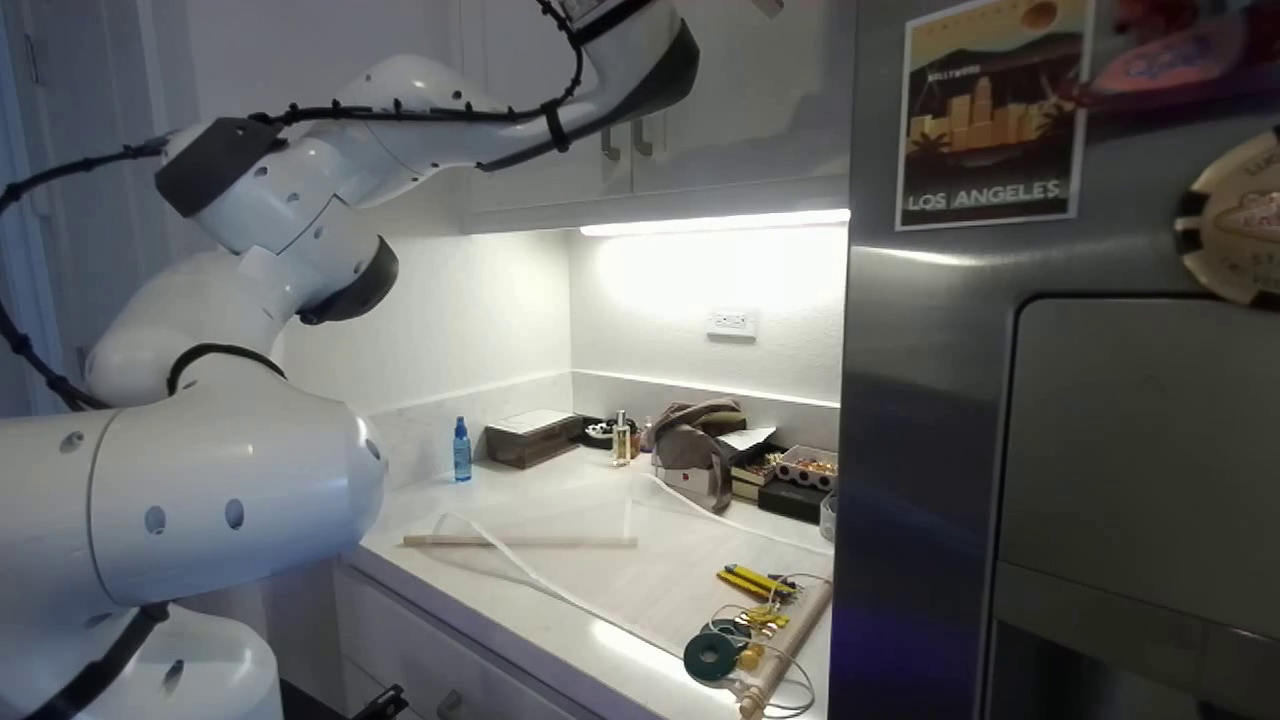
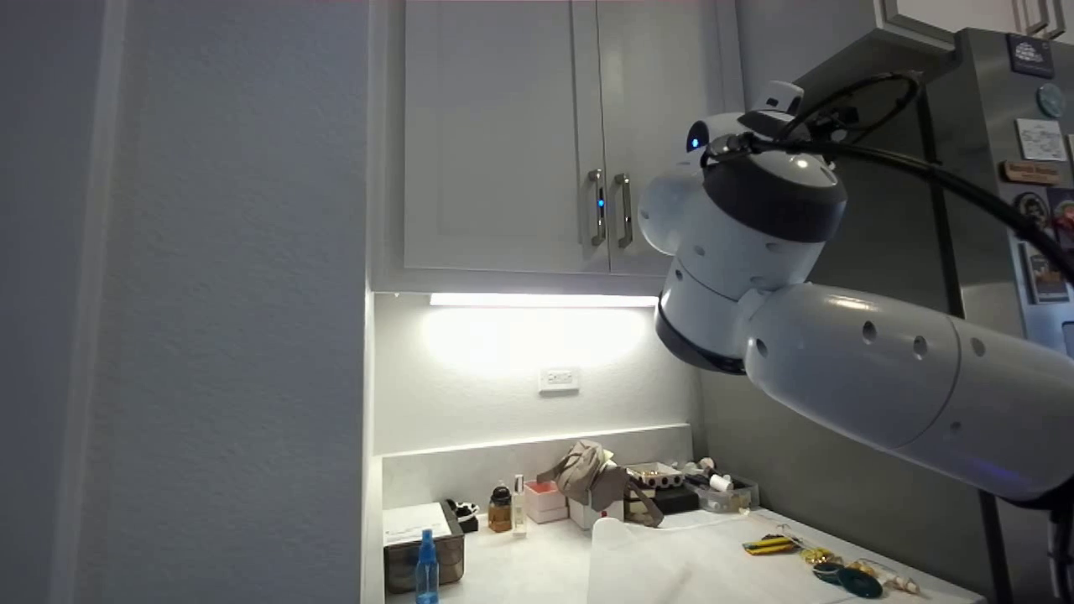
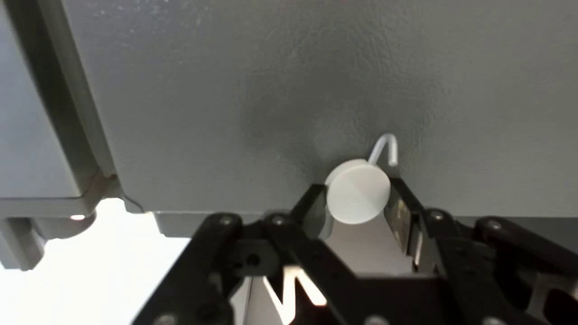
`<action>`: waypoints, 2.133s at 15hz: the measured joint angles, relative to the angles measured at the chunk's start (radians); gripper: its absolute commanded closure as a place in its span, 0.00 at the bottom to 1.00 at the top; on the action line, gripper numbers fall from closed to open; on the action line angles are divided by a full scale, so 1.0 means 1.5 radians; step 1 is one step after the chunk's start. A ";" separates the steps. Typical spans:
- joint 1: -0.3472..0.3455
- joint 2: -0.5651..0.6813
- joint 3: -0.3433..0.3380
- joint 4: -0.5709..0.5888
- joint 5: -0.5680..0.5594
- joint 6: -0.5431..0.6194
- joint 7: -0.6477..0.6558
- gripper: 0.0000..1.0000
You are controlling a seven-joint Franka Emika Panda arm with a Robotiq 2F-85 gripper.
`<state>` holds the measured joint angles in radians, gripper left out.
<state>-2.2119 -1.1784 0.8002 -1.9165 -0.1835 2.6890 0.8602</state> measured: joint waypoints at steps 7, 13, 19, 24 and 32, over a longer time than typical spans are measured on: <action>-0.005 -0.001 0.001 0.002 0.008 0.005 -0.072 0.85; 0.022 0.032 -0.004 0.011 0.049 -0.005 -0.110 0.85; 0.059 0.076 -0.010 0.024 0.061 -0.026 -0.115 0.85; 0.078 0.100 -0.014 0.037 0.060 -0.046 -0.124 0.27; 0.083 0.168 0.005 0.063 0.059 -0.049 -0.140 0.00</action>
<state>-2.0867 -0.9258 0.8077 -1.8224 -0.0956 2.6150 0.6500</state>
